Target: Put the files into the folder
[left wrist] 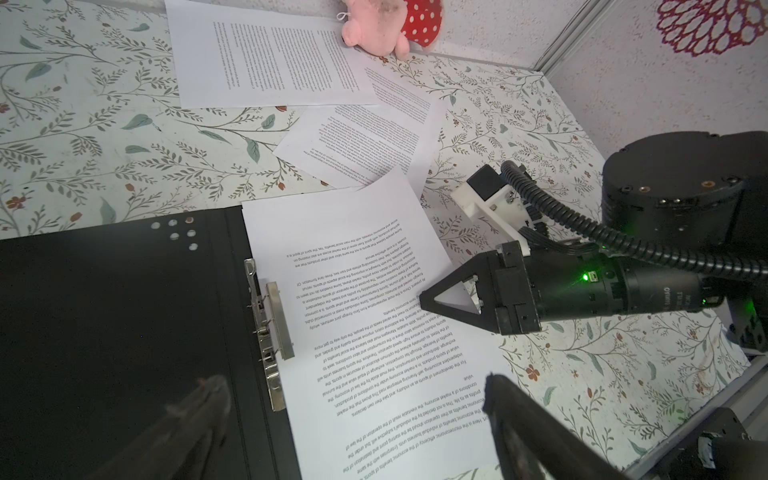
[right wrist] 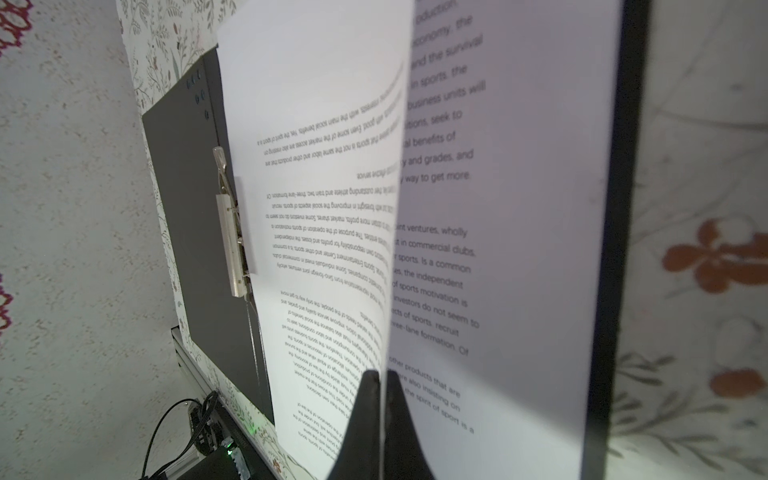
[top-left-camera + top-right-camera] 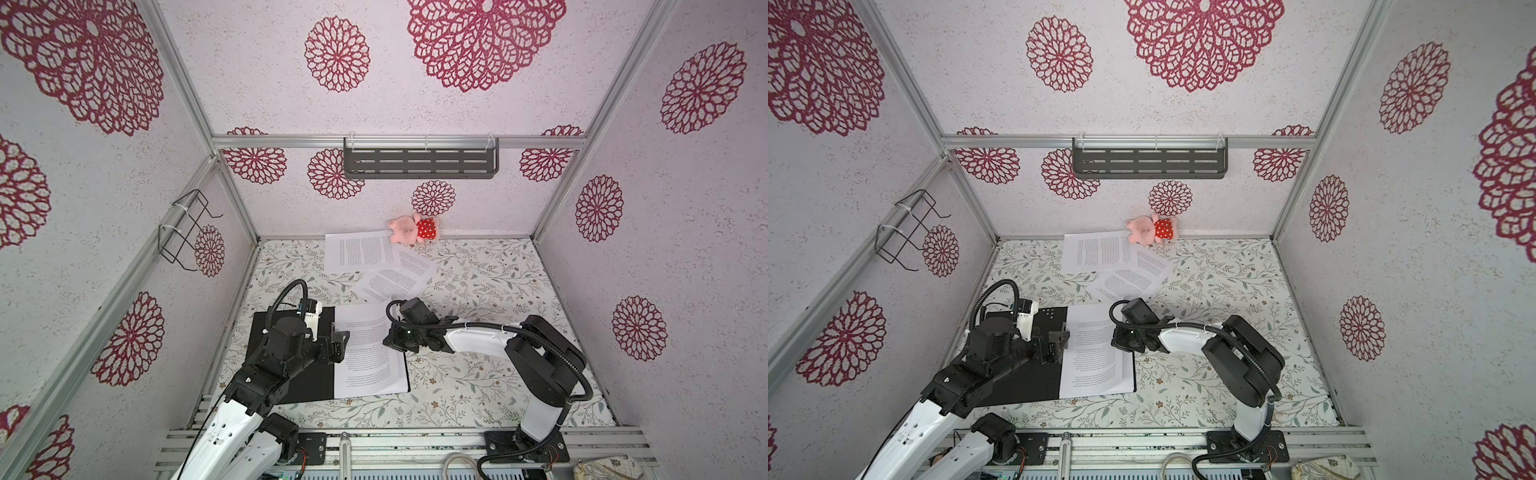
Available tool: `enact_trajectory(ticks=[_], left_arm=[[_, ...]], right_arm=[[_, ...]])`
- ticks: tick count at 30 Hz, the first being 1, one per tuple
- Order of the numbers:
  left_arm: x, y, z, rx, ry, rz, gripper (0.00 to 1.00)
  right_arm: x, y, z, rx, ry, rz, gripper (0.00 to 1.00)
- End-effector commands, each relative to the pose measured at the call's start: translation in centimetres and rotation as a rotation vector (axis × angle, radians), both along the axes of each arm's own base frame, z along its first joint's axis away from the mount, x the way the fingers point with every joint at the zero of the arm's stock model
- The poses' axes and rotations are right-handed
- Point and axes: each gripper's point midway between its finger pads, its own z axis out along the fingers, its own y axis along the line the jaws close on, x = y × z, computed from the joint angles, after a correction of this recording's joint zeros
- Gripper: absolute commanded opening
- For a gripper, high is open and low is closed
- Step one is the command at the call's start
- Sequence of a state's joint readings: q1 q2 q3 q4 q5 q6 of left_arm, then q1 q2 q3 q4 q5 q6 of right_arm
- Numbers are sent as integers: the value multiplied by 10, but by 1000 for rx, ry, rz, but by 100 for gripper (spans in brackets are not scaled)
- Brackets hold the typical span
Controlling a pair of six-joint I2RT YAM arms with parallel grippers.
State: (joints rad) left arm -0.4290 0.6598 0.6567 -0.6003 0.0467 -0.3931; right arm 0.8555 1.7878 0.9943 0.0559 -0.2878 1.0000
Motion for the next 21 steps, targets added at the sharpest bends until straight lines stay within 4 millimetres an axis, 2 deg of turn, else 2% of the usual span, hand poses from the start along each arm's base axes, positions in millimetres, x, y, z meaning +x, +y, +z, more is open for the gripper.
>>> enact_trajectory(ticks=[1,11,21], left_arm=[[1,2,6,10,-23,-4,99],[1,2,6,12,-21,-4,99],[0,2,6,11,-22,-4,99]], right_arm=[[3,6,12,29,-22,-19,0],[3,6,12,28,-23,-20,0],[1,6,16,37,-35,-19,18]])
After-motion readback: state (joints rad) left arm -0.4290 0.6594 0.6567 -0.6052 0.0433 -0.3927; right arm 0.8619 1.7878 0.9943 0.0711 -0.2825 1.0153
